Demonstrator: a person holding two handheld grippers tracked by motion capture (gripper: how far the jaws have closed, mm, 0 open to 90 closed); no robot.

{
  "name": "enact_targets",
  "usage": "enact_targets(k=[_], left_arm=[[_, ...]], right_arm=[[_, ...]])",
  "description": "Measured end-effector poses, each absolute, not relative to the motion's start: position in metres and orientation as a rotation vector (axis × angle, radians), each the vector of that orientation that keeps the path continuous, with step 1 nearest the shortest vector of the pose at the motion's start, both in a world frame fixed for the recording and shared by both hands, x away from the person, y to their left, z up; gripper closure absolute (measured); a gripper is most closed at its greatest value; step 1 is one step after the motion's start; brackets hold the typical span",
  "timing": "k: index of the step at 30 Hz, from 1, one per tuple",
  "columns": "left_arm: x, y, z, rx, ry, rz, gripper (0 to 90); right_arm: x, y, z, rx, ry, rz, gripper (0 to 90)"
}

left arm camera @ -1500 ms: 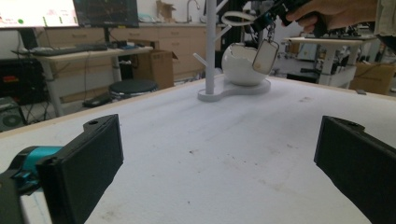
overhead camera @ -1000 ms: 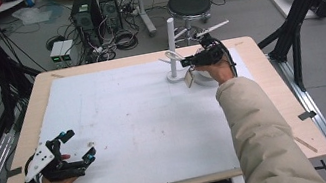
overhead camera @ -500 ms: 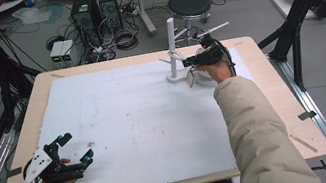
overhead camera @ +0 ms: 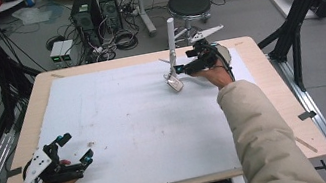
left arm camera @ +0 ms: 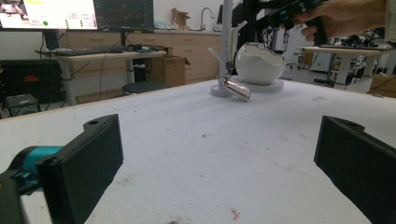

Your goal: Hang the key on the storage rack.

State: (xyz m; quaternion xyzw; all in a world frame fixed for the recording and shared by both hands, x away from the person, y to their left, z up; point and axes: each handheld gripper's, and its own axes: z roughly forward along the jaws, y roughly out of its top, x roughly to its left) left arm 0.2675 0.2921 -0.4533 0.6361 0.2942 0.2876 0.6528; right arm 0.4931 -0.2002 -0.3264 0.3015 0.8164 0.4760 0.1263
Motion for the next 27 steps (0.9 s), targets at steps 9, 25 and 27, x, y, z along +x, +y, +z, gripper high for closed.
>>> enact_targets(k=[9,25,27], left_arm=[[0.268,0.292,-0.453,1.449,0.676,0.658,1.7],[0.266,0.291,-0.453,1.441,0.678,0.673,1.7],[0.266,0.291,-0.453,1.445,0.675,0.678,1.7]], right_arm=[[0.441,-0.225,-0.311,0.735,2.268,1.490,0.4],[0.358,-0.294,-0.370,0.646,2.058,1.640,0.4],[0.353,-0.299,-0.378,0.660,2.048,1.654,0.4]])
